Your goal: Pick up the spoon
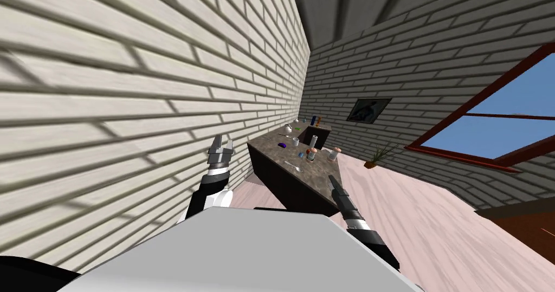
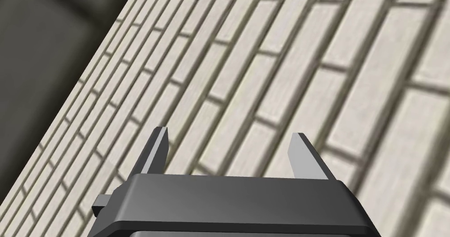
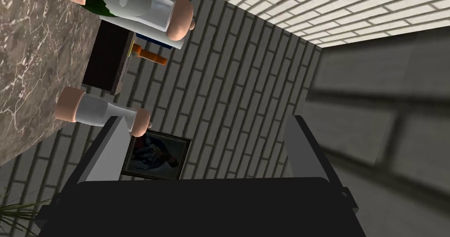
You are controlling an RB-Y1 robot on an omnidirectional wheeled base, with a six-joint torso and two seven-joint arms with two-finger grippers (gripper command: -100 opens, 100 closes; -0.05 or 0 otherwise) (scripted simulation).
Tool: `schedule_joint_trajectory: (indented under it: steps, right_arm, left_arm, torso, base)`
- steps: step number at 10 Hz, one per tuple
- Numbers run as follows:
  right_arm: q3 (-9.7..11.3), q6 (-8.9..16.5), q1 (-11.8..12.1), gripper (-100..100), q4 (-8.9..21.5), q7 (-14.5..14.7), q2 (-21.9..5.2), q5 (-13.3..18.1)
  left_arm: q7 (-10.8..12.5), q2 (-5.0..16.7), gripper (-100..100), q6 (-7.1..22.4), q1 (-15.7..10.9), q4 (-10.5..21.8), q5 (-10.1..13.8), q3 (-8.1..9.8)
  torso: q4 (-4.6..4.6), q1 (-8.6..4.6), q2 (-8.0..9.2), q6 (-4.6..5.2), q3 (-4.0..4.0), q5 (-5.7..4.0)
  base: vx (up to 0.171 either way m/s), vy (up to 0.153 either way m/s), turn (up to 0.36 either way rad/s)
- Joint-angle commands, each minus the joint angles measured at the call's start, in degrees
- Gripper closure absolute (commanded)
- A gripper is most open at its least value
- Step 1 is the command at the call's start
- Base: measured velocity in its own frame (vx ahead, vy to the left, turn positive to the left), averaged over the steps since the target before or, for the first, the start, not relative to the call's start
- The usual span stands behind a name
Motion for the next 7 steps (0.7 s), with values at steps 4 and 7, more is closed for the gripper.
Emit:
schedule_joint_trajectory:
  steps: [4,7]
  right_arm:
    - [-1.42,0.34,6.52,-100,1.07,-1.05,-4.53,2.43]
    - [-2.14,0.61,11.32,-100,1.85,-1.51,-8.17,4.79]
  left_arm:
    - [0.0,0.0,0,0.0,0.0,0.0,0.0,0.0]
    - [0.0,0.0,0,0.0,0.01,0.0,0.0,0.01]
  torso:
    - [0.0,0.04,0.01,0.0,0.0,0.0]
    - [0.01,-0.02,0.04,0.05,0.02,-0.01]
  base:
    - [0.033,0.042,0.197]
    - [0.035,0.038,0.186]
